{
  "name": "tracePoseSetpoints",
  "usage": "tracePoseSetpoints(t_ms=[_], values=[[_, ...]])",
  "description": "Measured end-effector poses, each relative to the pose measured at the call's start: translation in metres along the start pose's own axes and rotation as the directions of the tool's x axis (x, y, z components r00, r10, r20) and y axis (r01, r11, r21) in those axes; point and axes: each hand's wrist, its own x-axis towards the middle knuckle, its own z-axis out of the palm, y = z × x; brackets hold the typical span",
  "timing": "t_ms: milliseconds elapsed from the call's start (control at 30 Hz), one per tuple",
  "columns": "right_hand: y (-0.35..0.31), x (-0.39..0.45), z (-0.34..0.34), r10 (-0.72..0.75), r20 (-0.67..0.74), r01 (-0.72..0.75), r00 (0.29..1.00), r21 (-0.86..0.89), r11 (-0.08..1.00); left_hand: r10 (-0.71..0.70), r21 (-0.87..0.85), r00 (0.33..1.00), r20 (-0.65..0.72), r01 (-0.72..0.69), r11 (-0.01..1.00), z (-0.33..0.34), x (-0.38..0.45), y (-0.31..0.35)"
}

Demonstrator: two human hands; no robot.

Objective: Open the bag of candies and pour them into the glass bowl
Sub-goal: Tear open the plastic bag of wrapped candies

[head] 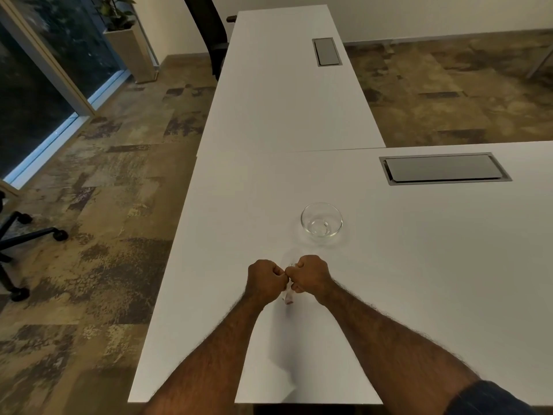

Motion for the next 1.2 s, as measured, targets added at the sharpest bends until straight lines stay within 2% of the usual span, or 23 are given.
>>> tracePoseSetpoints(t_ms=[100,200,267,333,467,567,633,733,800,900,1033,1200], values=[[0.000,-0.001,-0.001,0.019,0.036,-0.021,0.999,0.052,0.998,0.008,-0.020,1.000,0.006,-0.008,1.000,0.001,0.001,0.002],[0.004,-0.003,-0.003,0.073,0.194,-0.119,0.978,0.233,0.965,-0.008,-0.072,1.000,0.025,0.010,0.997,-0.002,0.001,0.000],[0.007,-0.005,-0.004,0.056,0.262,-0.123,0.963,0.247,0.961,-0.025,-0.108,0.999,0.042,0.029,0.994,-0.004,0.000,-0.002],[0.009,-0.006,-0.005,0.032,0.264,-0.090,0.964,0.211,0.973,-0.047,-0.163,0.996,0.070,0.058,0.985,-0.005,-0.002,-0.003],[0.008,-0.005,-0.004,-0.007,0.199,-0.014,0.980,0.105,0.994,-0.091,-0.220,0.991,0.102,0.112,0.969,-0.004,-0.006,-0.003],[0.007,-0.004,0.000,-0.041,0.088,0.041,0.995,0.008,0.999,-0.104,-0.221,0.993,0.059,0.114,0.969,-0.001,-0.007,-0.001],[0.005,-0.003,0.003,-0.047,0.046,0.049,0.998,-0.027,0.998,-0.081,-0.184,0.997,0.012,0.082,0.980,0.001,-0.009,0.002],[0.009,0.000,0.001,-0.061,-0.008,0.057,0.998,-0.239,0.969,-0.079,-0.104,0.995,-0.067,0.072,0.992,-0.001,-0.008,0.003],[0.015,0.002,-0.002,-0.054,-0.049,0.035,0.997,-0.315,0.948,-0.079,-0.044,0.992,-0.099,0.075,0.996,-0.005,-0.004,0.000],[0.020,0.002,-0.005,-0.039,-0.111,-0.001,0.993,-0.340,0.941,-0.052,0.059,0.991,-0.121,0.060,0.996,-0.009,0.001,0.000],[0.015,0.003,-0.006,-0.058,-0.204,-0.013,0.977,-0.330,0.944,-0.067,0.068,0.978,-0.196,0.081,0.994,-0.006,0.003,0.006],[0.017,0.009,-0.011,-0.039,-0.190,-0.027,0.981,-0.332,0.943,-0.068,0.103,0.977,-0.202,0.091,0.991,-0.005,0.006,0.010]])
